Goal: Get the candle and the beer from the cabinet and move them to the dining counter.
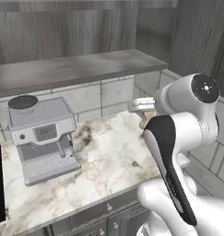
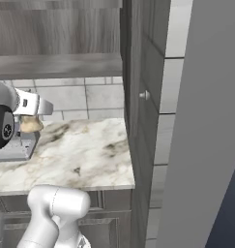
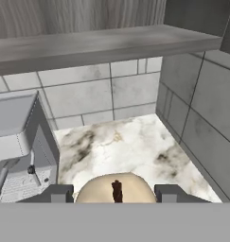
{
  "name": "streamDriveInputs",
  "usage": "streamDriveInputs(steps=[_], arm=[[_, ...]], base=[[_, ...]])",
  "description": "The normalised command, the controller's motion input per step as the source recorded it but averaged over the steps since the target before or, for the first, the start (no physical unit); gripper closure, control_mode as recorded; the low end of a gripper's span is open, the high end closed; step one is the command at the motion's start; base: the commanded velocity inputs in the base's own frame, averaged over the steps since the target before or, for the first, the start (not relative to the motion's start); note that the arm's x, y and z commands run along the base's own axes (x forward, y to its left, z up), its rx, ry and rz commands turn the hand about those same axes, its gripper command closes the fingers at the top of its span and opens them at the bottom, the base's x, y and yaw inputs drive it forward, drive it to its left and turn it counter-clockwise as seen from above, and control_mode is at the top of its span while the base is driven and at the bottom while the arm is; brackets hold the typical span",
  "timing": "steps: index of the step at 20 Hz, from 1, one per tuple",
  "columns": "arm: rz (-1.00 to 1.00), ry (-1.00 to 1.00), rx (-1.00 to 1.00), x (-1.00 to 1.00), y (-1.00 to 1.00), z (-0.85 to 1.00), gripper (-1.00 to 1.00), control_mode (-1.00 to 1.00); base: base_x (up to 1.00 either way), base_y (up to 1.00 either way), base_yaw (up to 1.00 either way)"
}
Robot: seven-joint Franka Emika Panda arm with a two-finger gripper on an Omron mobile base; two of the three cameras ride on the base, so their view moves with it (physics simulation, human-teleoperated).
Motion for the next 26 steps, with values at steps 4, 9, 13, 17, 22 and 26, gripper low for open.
streamDriveInputs(steps=[4,9,13,17,22,26], arm=[[0.00,0.00,0.00,0.00,0.00,0.00,1.00,1.00],[0.00,0.00,0.00,0.00,0.00,0.00,1.00,1.00],[0.00,0.00,0.00,0.00,0.00,0.00,1.00,1.00],[0.00,0.00,0.00,0.00,0.00,0.00,1.00,1.00],[0.00,0.00,0.00,0.00,0.00,0.00,1.00,1.00],[0.00,0.00,0.00,0.00,0.00,0.00,1.00,1.00]], base=[[-0.89,-0.09,0.05],[-1.00,-0.04,0.20],[-0.65,0.05,0.50],[-0.10,0.07,0.94],[-0.12,0.03,1.00],[-0.17,0.24,1.00]])
